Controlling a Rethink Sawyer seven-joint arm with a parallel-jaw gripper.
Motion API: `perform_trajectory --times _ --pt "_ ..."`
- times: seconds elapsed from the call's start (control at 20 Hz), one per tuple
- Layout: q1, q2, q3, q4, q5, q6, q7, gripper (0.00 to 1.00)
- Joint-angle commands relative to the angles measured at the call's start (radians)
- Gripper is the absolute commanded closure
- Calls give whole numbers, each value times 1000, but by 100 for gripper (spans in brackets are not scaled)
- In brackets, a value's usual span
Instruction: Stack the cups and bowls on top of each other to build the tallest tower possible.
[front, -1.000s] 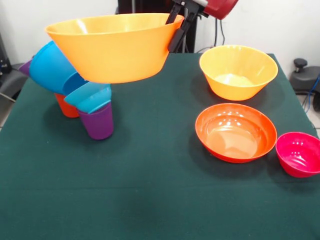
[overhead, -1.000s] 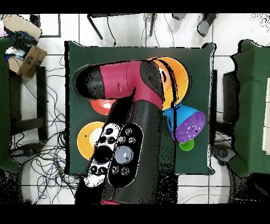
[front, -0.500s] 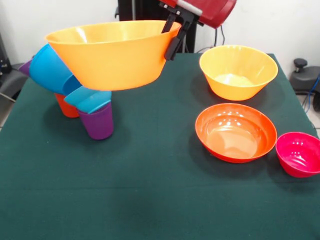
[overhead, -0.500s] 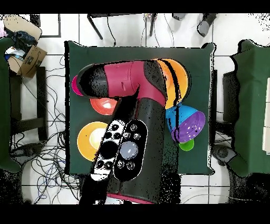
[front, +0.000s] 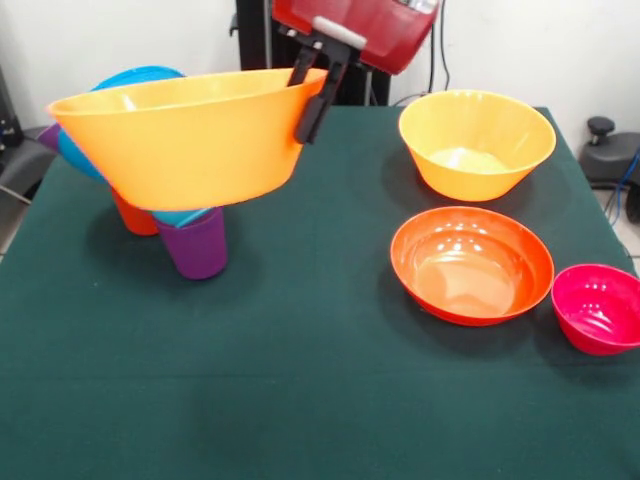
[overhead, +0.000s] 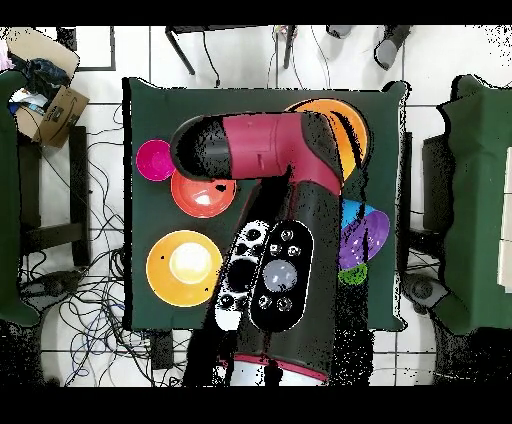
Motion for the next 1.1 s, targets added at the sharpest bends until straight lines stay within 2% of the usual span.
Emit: perform_trajectory --times 0.05,0.25,0.3,0.5,0.7,1.1 --pt "-41 51 127 70 -58 -51 -115 100" --pt "-66 51 148 73 -44 -32 -130 100" --pt "-70 50 152 74 -46 -33 -123 0" --pt "-72 46 158 98 -31 -72 -77 0" --pt "-54 42 144 101 -51 -114 -58 0" --pt "-48 49 136 89 -49 -98 -62 0"
